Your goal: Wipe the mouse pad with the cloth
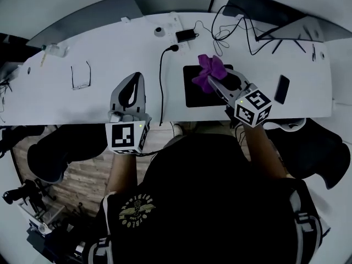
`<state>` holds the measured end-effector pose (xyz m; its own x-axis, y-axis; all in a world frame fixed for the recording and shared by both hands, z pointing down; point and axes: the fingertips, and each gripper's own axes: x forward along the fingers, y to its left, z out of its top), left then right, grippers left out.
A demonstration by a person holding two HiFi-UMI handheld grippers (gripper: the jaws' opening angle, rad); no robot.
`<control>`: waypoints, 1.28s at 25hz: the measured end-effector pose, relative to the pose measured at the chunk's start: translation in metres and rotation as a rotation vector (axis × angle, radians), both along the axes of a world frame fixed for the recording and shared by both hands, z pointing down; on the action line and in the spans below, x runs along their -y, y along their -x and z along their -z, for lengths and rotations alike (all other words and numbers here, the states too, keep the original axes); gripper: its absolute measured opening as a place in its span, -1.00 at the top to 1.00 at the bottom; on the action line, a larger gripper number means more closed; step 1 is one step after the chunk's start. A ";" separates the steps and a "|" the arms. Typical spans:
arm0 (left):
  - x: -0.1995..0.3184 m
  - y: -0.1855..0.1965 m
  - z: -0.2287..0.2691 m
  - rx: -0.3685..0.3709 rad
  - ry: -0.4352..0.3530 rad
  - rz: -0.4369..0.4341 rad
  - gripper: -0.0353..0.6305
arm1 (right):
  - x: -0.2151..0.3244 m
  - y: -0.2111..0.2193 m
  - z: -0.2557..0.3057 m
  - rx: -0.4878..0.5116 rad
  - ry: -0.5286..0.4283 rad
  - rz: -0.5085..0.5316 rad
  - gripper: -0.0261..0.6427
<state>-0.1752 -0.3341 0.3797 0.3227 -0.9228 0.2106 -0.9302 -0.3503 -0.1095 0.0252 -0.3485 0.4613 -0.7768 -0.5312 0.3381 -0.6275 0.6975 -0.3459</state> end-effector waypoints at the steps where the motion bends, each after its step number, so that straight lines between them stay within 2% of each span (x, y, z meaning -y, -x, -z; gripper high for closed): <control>1: 0.002 -0.001 -0.003 -0.009 0.001 0.005 0.88 | 0.003 0.003 -0.007 -0.003 0.011 0.012 0.59; 6: 0.001 0.002 -0.034 0.002 0.074 0.025 0.89 | 0.022 0.017 -0.053 -0.012 0.061 0.045 0.59; 9: 0.001 0.007 -0.042 -0.006 0.073 0.044 0.89 | 0.028 0.030 -0.092 -0.040 0.112 0.077 0.59; 12: -0.006 0.022 -0.057 0.004 0.145 0.086 0.89 | 0.029 0.048 -0.133 -0.066 0.175 0.105 0.59; 19: -0.016 0.022 -0.074 0.014 0.165 0.093 0.89 | 0.030 0.063 -0.223 -0.146 0.355 0.103 0.59; 23: -0.023 0.019 -0.075 0.030 0.184 0.085 0.89 | 0.032 0.051 -0.258 -0.220 0.424 0.058 0.59; 26: -0.021 0.019 -0.070 0.019 0.156 0.095 0.89 | 0.034 0.031 -0.270 -0.279 0.431 0.025 0.59; 32: -0.025 0.018 -0.070 0.028 0.183 0.096 0.88 | 0.034 -0.025 -0.283 -0.340 0.456 -0.071 0.59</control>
